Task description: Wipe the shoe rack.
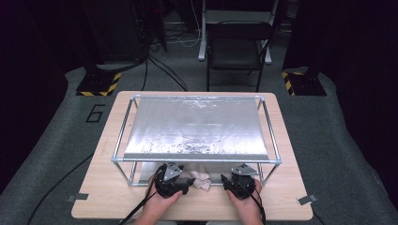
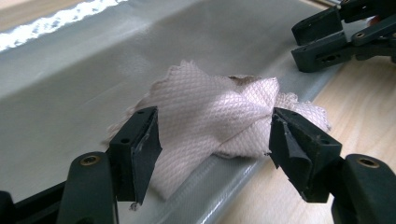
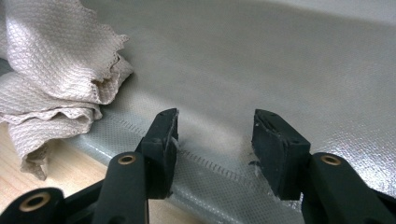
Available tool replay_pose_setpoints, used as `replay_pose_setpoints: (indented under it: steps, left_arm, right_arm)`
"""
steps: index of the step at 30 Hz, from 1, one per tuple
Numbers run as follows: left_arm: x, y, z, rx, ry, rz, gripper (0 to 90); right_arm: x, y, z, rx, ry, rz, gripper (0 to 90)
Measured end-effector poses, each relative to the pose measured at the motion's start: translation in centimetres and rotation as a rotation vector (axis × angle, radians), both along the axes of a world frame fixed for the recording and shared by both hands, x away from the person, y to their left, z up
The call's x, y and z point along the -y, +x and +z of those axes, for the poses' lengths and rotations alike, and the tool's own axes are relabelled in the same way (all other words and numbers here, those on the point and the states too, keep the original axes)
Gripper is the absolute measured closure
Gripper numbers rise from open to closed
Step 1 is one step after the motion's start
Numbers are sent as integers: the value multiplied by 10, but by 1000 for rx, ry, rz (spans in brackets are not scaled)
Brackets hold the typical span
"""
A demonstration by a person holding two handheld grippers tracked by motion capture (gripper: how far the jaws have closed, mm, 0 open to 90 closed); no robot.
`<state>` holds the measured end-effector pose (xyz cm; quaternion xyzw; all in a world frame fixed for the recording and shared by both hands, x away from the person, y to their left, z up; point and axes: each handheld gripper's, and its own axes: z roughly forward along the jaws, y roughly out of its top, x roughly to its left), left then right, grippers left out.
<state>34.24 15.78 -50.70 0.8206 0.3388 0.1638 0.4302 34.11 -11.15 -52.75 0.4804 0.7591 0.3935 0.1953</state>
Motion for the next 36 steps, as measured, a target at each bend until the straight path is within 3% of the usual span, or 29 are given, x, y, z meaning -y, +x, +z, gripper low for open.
replay_pose_setpoints:
  steps: [2,4,12,15,16,17,19,20,24,27,36]
  left_arm:
    - [3,3,-2,-17,-4,1,337]
    - [10,3,-4,-57,-51,37,333]
    - [24,11,-11,-60,-6,31,337]
    - [25,11,-12,-71,4,41,399]
    - [23,14,-12,-55,39,10,424]
    - [23,15,-13,-36,48,5,443]
    - [23,14,-13,-33,67,6,479]
    - [21,15,-12,-35,104,-9,505]
    - [19,13,-13,-30,104,-4,519]
    - [14,12,-15,-35,82,36,531]
    - [-10,11,-17,-41,83,105,533]
  right_arm:
    - [0,0,0,4,-5,4,506]
    - [0,0,0,4,-5,5,507]
    - [-1,-1,0,-2,3,-13,507]
    - [-1,-1,0,-3,1,-12,507]
    - [-1,-1,0,-1,-1,-12,507]
    - [-1,-1,0,0,-4,-11,507]
    - [-1,0,0,16,-22,2,507]
    - [-1,0,0,15,-27,3,507]
    - [-1,0,0,11,-30,5,507]
    - [-1,0,0,10,-29,7,507]
    - [-1,0,0,19,-71,0,507]
